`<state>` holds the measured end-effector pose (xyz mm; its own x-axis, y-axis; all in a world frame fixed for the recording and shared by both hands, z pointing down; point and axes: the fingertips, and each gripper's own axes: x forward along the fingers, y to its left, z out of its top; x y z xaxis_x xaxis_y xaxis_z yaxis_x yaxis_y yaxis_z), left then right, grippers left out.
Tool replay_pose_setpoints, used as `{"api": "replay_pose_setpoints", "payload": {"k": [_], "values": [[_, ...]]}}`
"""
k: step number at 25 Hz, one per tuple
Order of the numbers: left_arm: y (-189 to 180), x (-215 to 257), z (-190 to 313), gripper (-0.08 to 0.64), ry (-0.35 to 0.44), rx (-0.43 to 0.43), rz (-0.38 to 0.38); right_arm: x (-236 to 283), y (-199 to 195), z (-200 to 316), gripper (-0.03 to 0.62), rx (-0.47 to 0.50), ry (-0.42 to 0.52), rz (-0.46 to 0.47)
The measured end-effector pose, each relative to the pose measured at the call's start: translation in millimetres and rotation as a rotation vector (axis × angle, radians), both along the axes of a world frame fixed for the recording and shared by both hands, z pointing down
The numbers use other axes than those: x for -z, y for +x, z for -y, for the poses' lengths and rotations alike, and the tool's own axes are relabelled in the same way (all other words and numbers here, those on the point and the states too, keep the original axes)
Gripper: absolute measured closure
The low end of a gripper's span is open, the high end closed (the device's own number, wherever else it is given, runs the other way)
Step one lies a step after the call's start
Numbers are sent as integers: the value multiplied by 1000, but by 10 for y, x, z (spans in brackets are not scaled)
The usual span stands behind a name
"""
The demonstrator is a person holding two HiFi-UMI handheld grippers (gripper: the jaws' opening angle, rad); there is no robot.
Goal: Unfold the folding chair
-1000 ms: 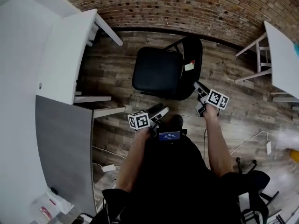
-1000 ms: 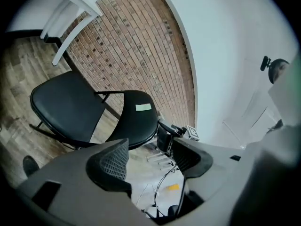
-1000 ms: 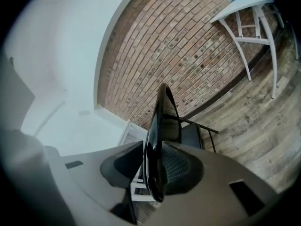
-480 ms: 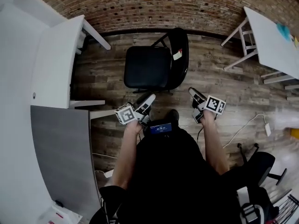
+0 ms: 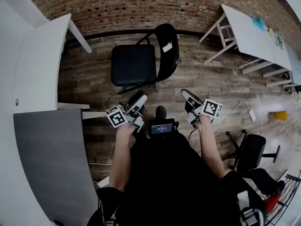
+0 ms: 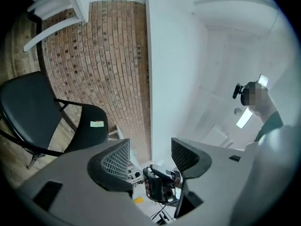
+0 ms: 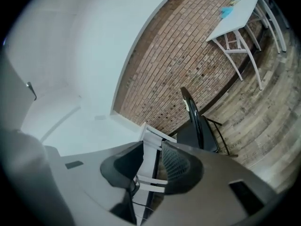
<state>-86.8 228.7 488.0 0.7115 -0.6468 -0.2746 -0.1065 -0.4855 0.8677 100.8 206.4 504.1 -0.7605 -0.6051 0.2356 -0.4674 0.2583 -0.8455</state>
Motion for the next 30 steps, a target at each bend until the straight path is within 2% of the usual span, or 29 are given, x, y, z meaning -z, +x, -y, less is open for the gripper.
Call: {"api": "replay_pose_setpoints", "payload": {"k": [3,7,11,15,19,24,27,30], "values": [[68,123,-146,261,47,-52,-40,139,-203,-285,465,37,9,13],[144,431,-388,261,170,-78,-54,132,-355,-619,465,111,-22,-97],[244,683,-482,261,252,-89,-60,318,-475,-737,468,196,30,-124],[373,717,-531,279,250,-138,-50,500,-549,-803,468,246,87,-133],[494,742,-569,315,230,-151,-37,571,-448,-830,468,234,112,-101],[748,766,-731,367,218,-169,59,509,-168,-863,468,191,99,-16],[755,763,-740,417,202,-164,109,571,-204,-850,468,201,119,42],[803,774,-764,434,201,-172,157,672,-260,-843,468,227,158,80]]}}
